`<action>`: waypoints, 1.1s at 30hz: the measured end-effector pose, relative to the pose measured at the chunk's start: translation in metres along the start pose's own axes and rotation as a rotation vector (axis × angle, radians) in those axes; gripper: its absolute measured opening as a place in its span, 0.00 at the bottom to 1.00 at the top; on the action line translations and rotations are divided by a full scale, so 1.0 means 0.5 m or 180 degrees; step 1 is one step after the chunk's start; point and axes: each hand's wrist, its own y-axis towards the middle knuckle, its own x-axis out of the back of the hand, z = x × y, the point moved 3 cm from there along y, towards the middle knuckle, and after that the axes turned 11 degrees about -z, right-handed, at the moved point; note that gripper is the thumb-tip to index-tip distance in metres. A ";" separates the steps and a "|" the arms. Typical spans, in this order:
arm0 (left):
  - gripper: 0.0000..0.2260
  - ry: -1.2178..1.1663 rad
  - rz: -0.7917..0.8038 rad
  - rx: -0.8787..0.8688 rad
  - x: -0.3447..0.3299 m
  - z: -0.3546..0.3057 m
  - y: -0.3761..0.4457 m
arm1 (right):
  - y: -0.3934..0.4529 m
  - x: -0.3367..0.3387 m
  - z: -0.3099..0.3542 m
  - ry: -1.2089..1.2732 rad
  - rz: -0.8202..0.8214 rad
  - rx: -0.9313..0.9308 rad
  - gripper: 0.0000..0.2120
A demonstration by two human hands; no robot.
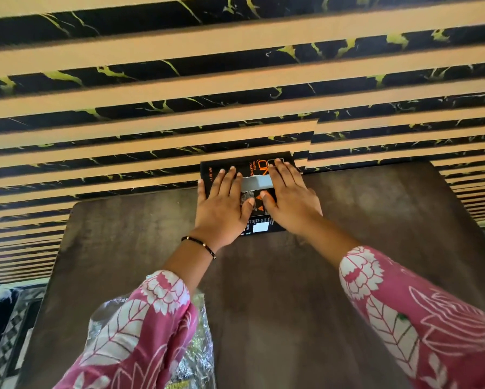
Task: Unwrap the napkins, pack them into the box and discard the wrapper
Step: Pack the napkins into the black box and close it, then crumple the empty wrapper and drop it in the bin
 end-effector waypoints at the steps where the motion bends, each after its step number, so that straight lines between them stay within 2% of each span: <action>1: 0.25 -0.0036 0.0039 0.0011 0.003 0.000 0.001 | 0.001 0.003 0.001 -0.0078 0.0046 0.0060 0.30; 4: 0.25 -0.0320 0.0006 0.0068 0.034 -0.004 -0.018 | -0.028 0.038 0.012 -0.0274 -0.0221 0.0428 0.27; 6: 0.27 -0.0619 -0.0319 0.0143 0.069 -0.003 -0.056 | -0.081 0.065 0.023 -0.0050 -0.0647 0.0551 0.23; 8: 0.28 -0.0891 -0.0570 0.0299 0.103 0.001 -0.135 | -0.165 0.069 0.033 0.0265 -0.0691 0.0462 0.21; 11: 0.27 -0.1134 -0.0558 0.0761 0.117 0.021 -0.300 | -0.323 0.023 0.051 0.0696 -0.0273 0.0389 0.22; 13: 0.28 -0.0995 -0.0487 0.1182 0.114 0.047 -0.423 | -0.430 -0.020 0.061 0.0903 0.0061 0.0382 0.23; 15: 0.31 -0.0596 -0.0335 0.1845 0.107 0.081 -0.535 | -0.518 -0.051 0.077 0.1065 0.0414 0.0283 0.25; 17: 0.34 -0.0314 -0.0010 0.2740 0.108 0.110 -0.622 | -0.578 -0.063 0.099 0.1213 0.0807 0.0168 0.28; 19: 0.35 -0.0237 0.0368 0.3309 0.107 0.124 -0.675 | -0.609 -0.063 0.123 0.1363 0.0915 0.0217 0.29; 21: 0.37 -0.0243 0.0520 0.3312 0.105 0.121 -0.695 | -0.618 -0.061 0.141 0.1418 0.0986 0.0226 0.27; 25: 0.36 -0.0578 0.0433 0.2986 0.103 0.090 -0.705 | -0.630 -0.060 0.159 0.1541 0.1083 -0.0041 0.28; 30: 0.41 -0.1017 0.0641 0.2009 0.080 0.007 -0.702 | -0.650 -0.057 0.166 0.2142 0.1113 -0.0839 0.24; 33: 0.48 -0.0999 0.0899 0.1265 0.061 -0.042 -0.700 | -0.653 -0.047 0.171 0.2879 0.1168 -0.1539 0.19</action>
